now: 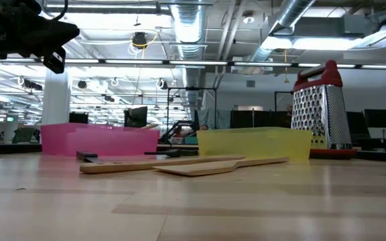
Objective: Pick & Place Kitchen Items
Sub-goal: Put the wooden serving spoon into the blue bin
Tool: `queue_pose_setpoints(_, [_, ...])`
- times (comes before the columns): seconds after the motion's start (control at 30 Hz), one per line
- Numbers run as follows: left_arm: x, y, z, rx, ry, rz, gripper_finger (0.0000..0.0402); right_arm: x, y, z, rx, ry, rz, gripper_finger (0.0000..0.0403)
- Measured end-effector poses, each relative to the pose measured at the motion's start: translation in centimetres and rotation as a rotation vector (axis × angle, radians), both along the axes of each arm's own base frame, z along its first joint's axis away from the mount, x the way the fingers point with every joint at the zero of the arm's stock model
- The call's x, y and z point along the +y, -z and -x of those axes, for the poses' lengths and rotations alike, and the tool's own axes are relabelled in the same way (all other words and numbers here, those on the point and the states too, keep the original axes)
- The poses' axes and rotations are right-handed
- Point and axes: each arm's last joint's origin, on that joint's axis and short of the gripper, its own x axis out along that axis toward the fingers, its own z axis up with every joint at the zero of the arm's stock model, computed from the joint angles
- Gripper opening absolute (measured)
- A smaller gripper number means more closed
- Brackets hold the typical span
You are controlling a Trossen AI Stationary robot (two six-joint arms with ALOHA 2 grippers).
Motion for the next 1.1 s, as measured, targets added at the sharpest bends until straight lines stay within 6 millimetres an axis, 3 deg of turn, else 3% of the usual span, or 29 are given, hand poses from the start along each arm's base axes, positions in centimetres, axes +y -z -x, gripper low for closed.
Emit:
queue_pose_setpoints(0.33, [0.0,0.0,0.0,-0.001,0.0,0.0,0.0008,2.5,-0.1,-0.5,-0.059,-0.572,-0.221,0.0035])
queue_pose_setpoints(0.5, [0.0,0.0,0.0,-0.003,0.0,0.001,0.0008,3.5,0.5,-0.4,-0.017,-0.873,-0.5,0.0035])
queue_pose_setpoints(0.6, [0.0,0.0,0.0,-0.003,0.0,0.001,0.0008,4.1,1.3,0.0,0.055,-0.955,-0.727,0.0035])
queue_pose_setpoints(0.8, [0.0,0.0,0.0,-0.003,0.0,0.001,0.0008,5.7,3.2,1.6,0.213,-0.817,-1.032,0.0035])
queue_pose_setpoints(1.1, [0.0,0.0,0.0,-0.003,0.0,0.001,0.0008,7.1,6.9,7.0,0.577,-0.211,-1.288,0.0035])
